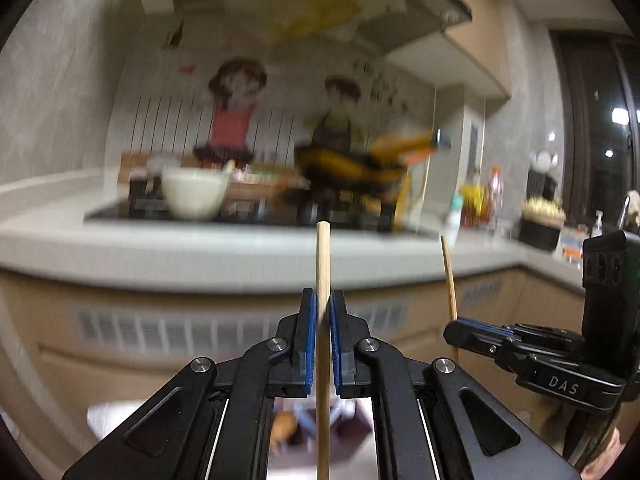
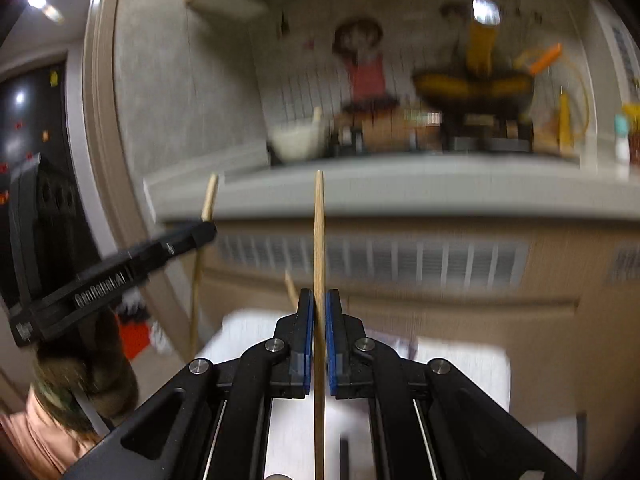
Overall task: Organize utensils
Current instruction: 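Lower both chopsticks into the purple holder and open both tools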
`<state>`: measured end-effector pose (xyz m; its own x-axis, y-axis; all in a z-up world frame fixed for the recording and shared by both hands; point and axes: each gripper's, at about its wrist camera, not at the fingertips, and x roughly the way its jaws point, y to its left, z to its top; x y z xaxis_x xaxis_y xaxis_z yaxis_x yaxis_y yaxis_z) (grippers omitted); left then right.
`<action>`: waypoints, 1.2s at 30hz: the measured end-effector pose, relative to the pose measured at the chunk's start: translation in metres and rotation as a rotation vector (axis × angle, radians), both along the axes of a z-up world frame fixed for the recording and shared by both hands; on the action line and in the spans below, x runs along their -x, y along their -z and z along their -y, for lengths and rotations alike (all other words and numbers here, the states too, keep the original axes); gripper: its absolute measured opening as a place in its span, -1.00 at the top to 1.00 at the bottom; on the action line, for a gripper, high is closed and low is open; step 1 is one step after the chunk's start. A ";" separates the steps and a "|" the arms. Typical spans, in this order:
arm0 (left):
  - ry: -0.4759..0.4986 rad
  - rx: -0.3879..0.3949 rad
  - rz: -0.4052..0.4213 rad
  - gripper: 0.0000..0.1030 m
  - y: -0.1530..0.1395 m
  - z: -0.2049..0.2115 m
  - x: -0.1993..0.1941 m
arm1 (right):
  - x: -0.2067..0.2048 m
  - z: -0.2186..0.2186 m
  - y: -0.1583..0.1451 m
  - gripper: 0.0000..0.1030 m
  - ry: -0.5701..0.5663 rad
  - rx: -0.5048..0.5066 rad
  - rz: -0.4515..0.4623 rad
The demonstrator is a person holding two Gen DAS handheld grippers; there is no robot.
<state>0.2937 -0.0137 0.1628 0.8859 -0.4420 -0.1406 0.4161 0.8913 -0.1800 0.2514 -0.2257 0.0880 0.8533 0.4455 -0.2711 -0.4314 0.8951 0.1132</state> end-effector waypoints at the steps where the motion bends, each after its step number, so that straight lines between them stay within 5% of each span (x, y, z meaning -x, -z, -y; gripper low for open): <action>1: -0.003 0.015 0.026 0.87 -0.005 0.000 -0.005 | -0.003 0.001 -0.008 0.88 0.009 -0.011 0.025; 5: -0.031 0.037 0.098 0.87 -0.005 0.003 -0.031 | -0.026 0.001 -0.027 0.88 0.048 -0.040 0.103; 12: -0.088 0.028 0.097 0.87 0.025 0.008 -0.069 | -0.077 -0.008 0.008 0.88 0.074 -0.031 0.069; 23: -0.152 0.098 -0.010 0.87 0.103 -0.001 -0.122 | -0.132 -0.022 0.070 0.88 0.098 0.039 -0.018; 36: -0.120 0.003 -0.244 0.76 0.176 0.010 -0.123 | -0.152 -0.024 0.159 0.84 0.069 0.151 -0.253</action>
<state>0.4164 -0.0241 -0.0136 0.8721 -0.3364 -0.3552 0.2515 0.9311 -0.2643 0.4034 -0.2013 -0.0708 0.7773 0.3270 -0.5375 -0.3438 0.9362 0.0724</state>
